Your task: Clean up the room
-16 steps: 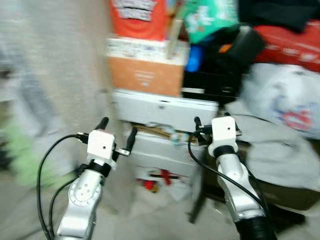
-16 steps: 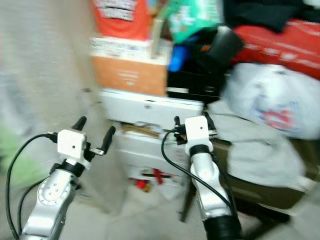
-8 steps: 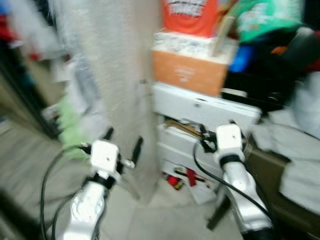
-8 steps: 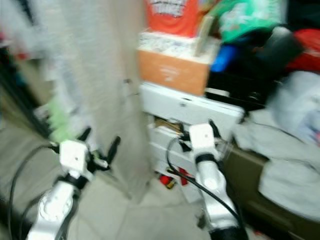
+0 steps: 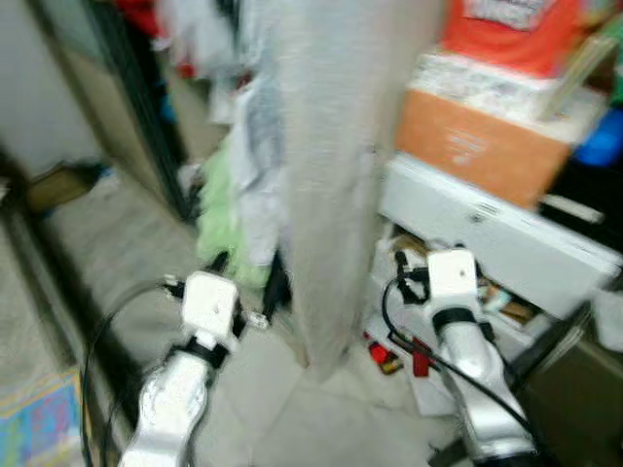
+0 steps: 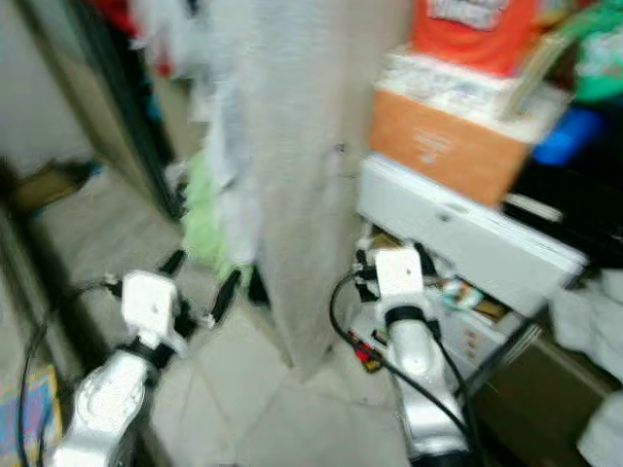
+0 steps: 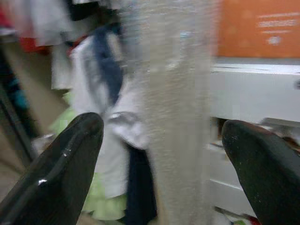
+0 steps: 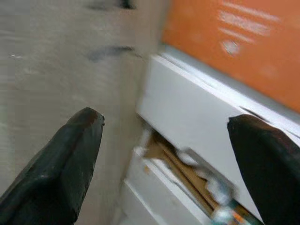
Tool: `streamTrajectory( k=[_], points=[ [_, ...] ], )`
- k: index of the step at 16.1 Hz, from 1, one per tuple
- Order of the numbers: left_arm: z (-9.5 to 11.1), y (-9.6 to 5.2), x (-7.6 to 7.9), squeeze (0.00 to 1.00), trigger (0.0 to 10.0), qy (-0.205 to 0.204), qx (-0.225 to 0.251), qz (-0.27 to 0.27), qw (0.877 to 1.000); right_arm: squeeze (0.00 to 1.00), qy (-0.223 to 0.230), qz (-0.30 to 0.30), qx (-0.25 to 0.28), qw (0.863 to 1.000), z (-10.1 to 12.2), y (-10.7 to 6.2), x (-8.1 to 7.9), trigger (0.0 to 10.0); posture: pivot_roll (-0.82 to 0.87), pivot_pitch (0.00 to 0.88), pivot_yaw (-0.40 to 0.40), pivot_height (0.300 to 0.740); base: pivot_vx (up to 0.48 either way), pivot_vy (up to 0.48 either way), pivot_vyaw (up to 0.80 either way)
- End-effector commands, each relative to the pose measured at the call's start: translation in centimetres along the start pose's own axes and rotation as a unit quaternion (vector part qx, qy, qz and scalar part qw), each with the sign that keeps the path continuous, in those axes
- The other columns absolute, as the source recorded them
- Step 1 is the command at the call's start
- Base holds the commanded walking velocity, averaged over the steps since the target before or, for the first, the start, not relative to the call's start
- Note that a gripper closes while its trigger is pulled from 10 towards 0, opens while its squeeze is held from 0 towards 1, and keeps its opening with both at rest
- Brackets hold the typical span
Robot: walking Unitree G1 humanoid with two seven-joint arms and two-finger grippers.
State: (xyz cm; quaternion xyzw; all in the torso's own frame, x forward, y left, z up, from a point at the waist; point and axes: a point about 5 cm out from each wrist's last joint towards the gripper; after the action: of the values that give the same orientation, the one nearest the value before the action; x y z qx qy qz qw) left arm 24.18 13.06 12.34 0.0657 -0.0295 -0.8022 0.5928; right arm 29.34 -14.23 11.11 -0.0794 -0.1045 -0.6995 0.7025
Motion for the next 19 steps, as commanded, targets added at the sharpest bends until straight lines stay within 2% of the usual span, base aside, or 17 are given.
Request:
streamTrajectory(
  k=[1, 7, 19],
  points=[
    [0.04, 0.00, -0.17, 0.00, 10.0, 0.003, -0.004, 0.005, 1.000, 0.00, -0.003, 0.009, 0.007, 1.000, 0.47, 0.07, -0.31, 10.0, -0.02, 0.107, -0.031, 0.740, 0.000, 0.000, 0.80],
    [0.09, 0.08, -0.35, 0.00, 10.0, 0.008, -0.009, 0.023, 1.000, 0.00, 0.000, 0.008, 0.006, 1.000, 0.61, 0.18, -0.41, 10.0, -0.02, 0.123, -0.026, 0.740, 0.000, 0.000, 0.80],
    [0.18, 0.44, 0.02, 0.00, 10.0, 0.007, -0.004, 0.013, 1.000, 0.00, 0.002, 0.020, 0.004, 1.000, 0.46, 0.17, -0.77, 10.0, -0.02, 0.111, -0.026, 0.740, 0.000, 0.000, 0.80]
  ],
)
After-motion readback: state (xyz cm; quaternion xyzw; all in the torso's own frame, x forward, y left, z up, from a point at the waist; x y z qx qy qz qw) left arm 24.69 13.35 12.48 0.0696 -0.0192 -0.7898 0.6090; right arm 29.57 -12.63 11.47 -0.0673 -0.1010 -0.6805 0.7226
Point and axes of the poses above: a point about 5 cm out from each wrist's last joint towards the gripper, its own y axis pointing out of the wrist towards the gripper, its own z axis along the axis of the wrist's last joint, x = y × z, and after that the axes turned 2 degrees about -y, right-handed
